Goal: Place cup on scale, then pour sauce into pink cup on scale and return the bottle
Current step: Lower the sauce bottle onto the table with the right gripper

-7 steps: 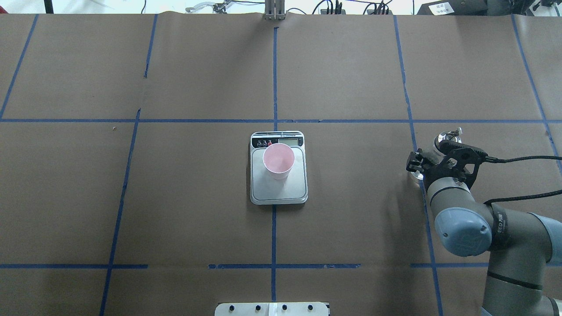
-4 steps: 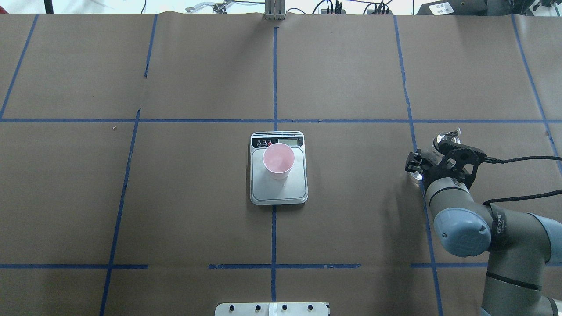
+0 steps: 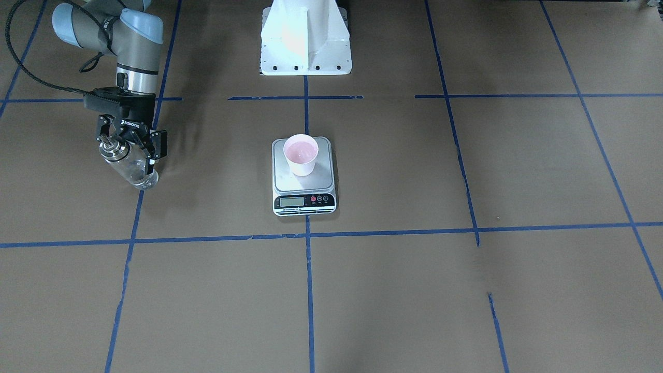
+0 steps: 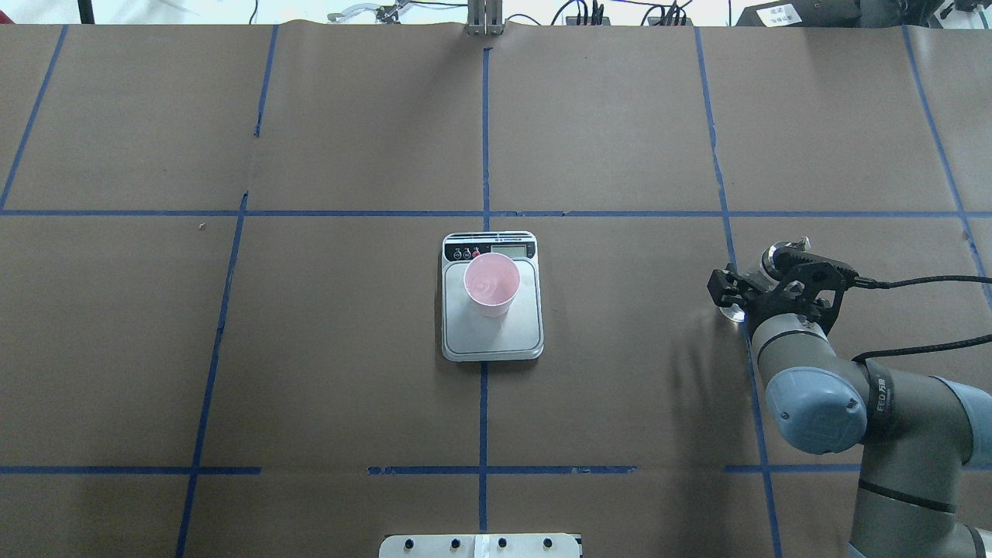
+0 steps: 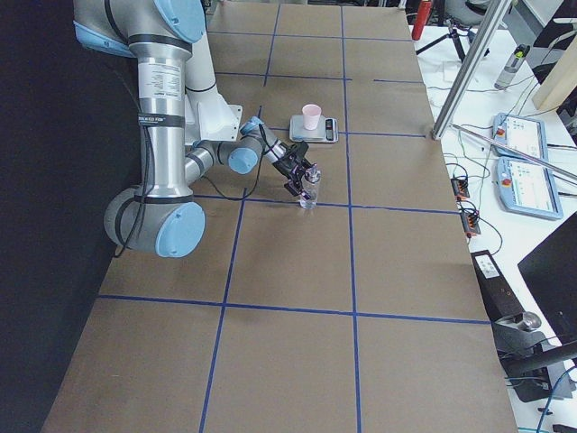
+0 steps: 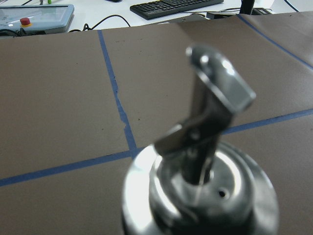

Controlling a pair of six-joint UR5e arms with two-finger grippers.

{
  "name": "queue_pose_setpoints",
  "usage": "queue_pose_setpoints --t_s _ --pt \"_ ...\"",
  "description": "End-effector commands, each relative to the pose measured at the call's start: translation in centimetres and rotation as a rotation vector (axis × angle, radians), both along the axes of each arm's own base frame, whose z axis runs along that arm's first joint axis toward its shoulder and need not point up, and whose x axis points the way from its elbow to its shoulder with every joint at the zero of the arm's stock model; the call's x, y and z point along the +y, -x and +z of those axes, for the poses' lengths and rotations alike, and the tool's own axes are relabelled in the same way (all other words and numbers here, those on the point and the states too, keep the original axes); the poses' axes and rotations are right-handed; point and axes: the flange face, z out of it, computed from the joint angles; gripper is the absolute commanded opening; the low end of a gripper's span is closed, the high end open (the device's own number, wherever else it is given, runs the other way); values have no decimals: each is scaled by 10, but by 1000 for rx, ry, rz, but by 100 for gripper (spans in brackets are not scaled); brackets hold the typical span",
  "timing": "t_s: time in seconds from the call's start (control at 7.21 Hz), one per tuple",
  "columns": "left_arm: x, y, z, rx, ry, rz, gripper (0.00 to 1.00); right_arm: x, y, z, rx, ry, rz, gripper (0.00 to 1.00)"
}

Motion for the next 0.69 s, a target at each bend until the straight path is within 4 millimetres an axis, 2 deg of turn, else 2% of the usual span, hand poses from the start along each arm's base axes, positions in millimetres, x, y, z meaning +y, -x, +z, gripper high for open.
queue_pose_setpoints --t_s 0.0,0.28,0.56 --pt "0 0 0 0 1 -1 100 1 -1 -3 -8 3 -5 100" --pt "0 0 0 -1 0 -1 100 10 -5 -19 -70 62 -60 100" --pt "-1 1 -2 -1 -5 -2 100 17 -5 -10 -25 144 -102 100"
